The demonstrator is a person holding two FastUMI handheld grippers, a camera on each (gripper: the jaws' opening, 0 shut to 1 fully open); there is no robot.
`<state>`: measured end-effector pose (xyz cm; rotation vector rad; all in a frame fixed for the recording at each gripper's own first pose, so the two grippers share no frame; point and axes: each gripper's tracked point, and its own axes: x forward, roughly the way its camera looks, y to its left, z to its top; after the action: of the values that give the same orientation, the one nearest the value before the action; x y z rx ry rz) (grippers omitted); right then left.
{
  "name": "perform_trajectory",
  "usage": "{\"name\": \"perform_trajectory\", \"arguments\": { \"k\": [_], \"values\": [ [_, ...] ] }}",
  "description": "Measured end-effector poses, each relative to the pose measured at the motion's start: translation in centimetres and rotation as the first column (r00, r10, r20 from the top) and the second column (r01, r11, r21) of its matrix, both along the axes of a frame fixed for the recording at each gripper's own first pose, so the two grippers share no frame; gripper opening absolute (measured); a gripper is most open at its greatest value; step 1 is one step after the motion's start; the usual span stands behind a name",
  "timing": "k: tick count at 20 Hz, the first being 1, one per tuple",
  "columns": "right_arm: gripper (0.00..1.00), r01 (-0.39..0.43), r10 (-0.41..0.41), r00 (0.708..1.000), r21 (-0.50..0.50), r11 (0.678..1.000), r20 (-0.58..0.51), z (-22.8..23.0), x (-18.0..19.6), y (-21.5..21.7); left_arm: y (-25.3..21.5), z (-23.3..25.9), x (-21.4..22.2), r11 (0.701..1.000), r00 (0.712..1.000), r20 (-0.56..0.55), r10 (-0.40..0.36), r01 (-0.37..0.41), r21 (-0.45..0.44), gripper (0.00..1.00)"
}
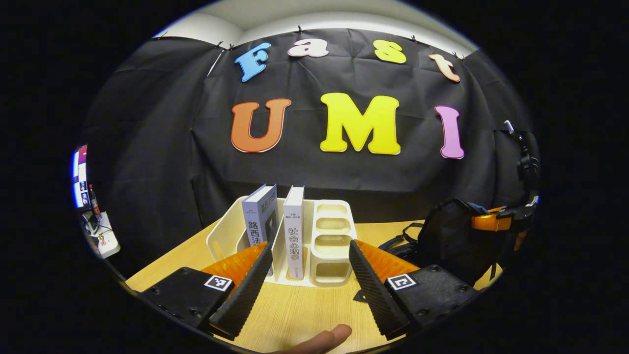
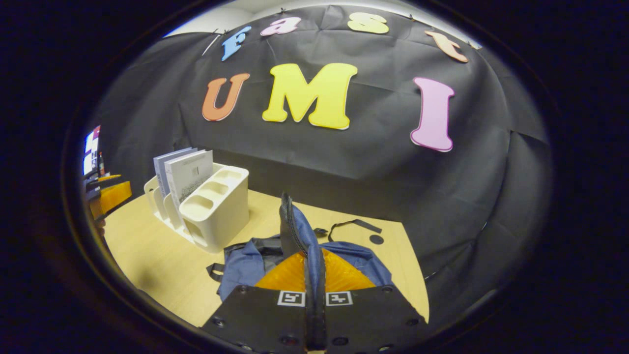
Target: Open the schoolbag, grab two books from the bookshelf and put them into the schoolbag.
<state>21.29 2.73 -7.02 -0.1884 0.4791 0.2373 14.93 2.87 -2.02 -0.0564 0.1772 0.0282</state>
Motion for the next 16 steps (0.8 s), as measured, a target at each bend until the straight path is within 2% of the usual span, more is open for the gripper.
{"name": "perform_trajectory", "arguments": {
  "k": [6,9,11,14,16],
  "values": [
    [0.00,0.008,-0.008,0.999,0.011,1.000,0.048,2.4,1.4,-1.9,1.3,2.6,5.6,1.000,1.000,0.001,0.007,-0.007,0.013,0.98],
    [0.00,-0.001,0.000,0.999,0.034,0.999,0.045,2.5,1.7,-2.5,2.1,3.0,8.9,0.999,1.000,-0.014,0.003,-0.003,0.048,0.98],
    [0.00,-0.010,0.008,0.999,0.061,0.998,0.034,2.5,1.6,-2.6,3.4,2.8,11.4,0.997,0.999,-0.042,0.032,-0.028,0.076,0.98],
    [0.00,-0.035,0.033,0.999,0.069,0.997,0.032,2.3,1.6,-2.3,3.9,2.5,14.8,0.999,0.997,-0.076,0.026,-0.023,0.042,0.98],
    [0.00,-0.046,0.044,0.999,0.074,0.996,0.031,2.1,1.7,-2.4,4.1,2.8,16.8,0.998,0.996,-0.086,0.021,-0.015,0.068,0.98]
  ]
}}
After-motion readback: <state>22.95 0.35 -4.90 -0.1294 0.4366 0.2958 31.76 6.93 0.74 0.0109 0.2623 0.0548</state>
